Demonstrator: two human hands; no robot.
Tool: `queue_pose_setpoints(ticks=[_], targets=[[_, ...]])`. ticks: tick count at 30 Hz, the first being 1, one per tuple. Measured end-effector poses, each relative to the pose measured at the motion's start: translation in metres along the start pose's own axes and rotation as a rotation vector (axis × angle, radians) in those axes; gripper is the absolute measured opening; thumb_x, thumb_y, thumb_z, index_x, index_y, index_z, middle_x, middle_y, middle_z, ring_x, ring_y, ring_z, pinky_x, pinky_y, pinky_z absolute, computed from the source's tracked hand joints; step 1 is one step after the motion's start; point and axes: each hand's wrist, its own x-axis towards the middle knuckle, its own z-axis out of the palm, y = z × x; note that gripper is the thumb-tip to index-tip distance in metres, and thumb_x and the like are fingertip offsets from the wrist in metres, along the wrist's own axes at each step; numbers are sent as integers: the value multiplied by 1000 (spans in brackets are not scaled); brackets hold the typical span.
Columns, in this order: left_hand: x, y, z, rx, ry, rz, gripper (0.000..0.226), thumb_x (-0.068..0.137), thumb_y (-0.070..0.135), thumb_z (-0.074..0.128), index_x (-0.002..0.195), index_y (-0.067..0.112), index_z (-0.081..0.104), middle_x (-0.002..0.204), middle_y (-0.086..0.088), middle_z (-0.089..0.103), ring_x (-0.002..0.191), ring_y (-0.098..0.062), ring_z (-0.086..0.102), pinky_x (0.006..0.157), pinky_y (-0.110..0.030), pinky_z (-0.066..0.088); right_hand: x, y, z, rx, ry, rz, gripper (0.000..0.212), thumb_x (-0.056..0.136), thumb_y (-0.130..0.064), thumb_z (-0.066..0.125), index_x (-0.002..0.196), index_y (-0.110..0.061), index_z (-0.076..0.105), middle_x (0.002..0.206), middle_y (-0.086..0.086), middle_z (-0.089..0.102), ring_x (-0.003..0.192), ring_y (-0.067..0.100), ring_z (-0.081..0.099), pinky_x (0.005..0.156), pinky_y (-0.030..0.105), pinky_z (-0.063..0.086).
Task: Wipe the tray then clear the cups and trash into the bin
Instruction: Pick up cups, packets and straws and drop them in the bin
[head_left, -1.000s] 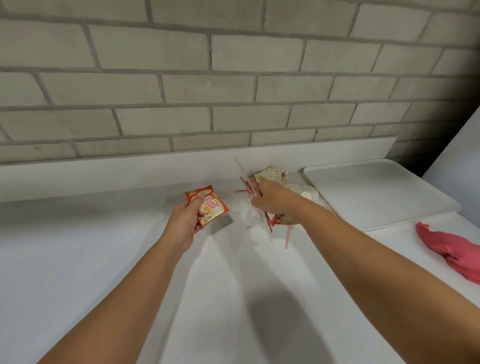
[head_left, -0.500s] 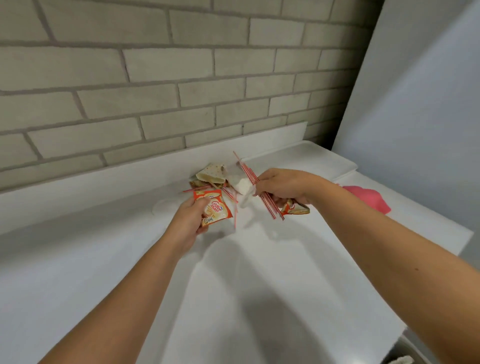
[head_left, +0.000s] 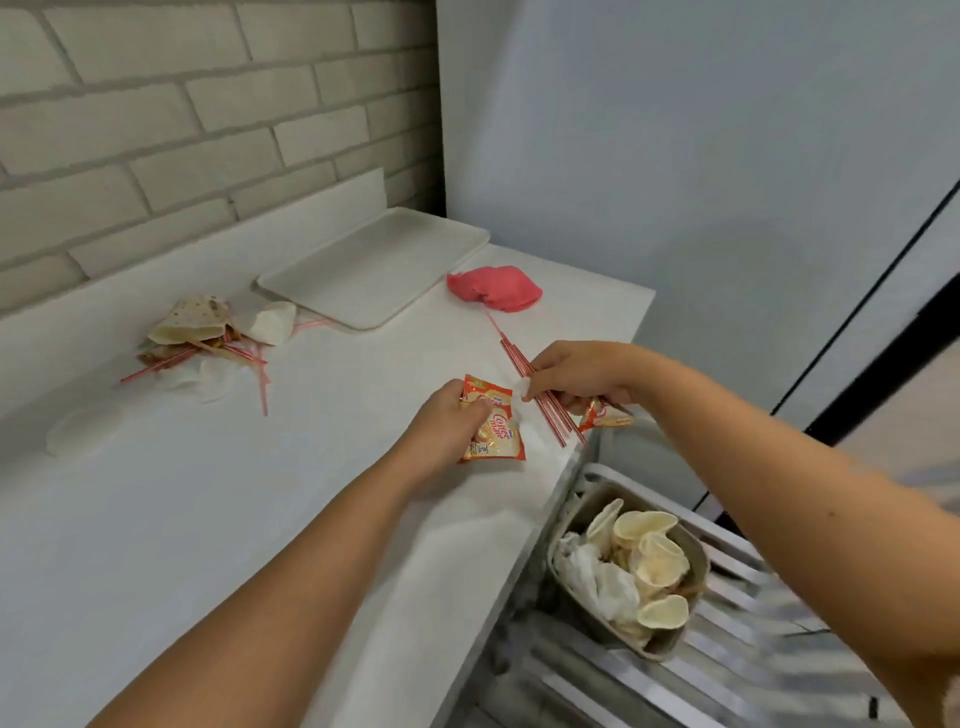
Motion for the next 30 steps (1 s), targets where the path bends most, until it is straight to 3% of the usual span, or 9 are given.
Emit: queue_pose_setpoints(ticks=[4,8,11,14,17,20,22,26,30], targets=[[7,4,62,210,-51,43,23,96,18,45,115,5,49,115,-12,61,95,-23,60,75,-32,49,-20,62,-3,85,-40,54,10,93,-12,54,97,-4,58,63,1,46,41,3,39,40,14,37],[10,2,126,410,-106,33,33,97,18,41,128,6,41,120,-12,56,103,-25,57,75,-27,42,-31,121,1,65,18,94,18,93,-10,49,75,-9,52,57,-1,42,47,10,37,43,17,35],[14,-11,166,516,-101,56,32,94,17,42,126,10,44,121,-11,57,106,-27,56,86,-30,45,-30,157,7,39,73,121,14,91,-7,48,78,-7,51,60,1,46,49,11,40,46,19,36],[16,-30,194,537,-140,-94,32,96,16,41,127,5,41,127,-15,53,115,-30,52,88,-31,41,-25,191,18,87,83,152,14,89,-6,49,76,-10,54,64,2,51,52,11,44,49,21,38],[20,-54,210,549,-153,-216,33,97,16,41,126,0,40,129,-20,51,117,-33,51,90,-34,41,-23,219,32,122,67,157,6,88,-10,52,90,-12,57,70,0,52,55,10,45,52,21,40],[26,-76,220,542,-144,-299,36,98,16,40,129,-1,37,130,-21,51,118,-34,51,90,-34,41,-28,239,47,106,24,136,16,90,-10,53,104,-7,60,76,1,55,60,9,48,53,19,41],[32,-88,227,536,-121,-328,37,98,15,40,131,0,37,130,-22,51,118,-35,51,91,-36,42,-31,252,55,66,29,114,19,90,-11,54,106,-4,61,86,6,58,71,14,53,63,23,44],[44,-102,241,506,-66,-273,31,96,16,44,124,4,46,123,-19,56,112,-35,55,93,-40,46,-34,278,67,9,31,98,23,91,-14,56,113,-11,63,110,6,63,98,19,58,91,33,49],[54,-107,259,515,-60,-206,25,95,22,49,111,4,52,116,-17,58,106,-32,55,85,-37,45,-32,295,70,-20,120,90,26,93,-14,55,118,-10,61,116,6,62,105,21,57,88,28,43]])
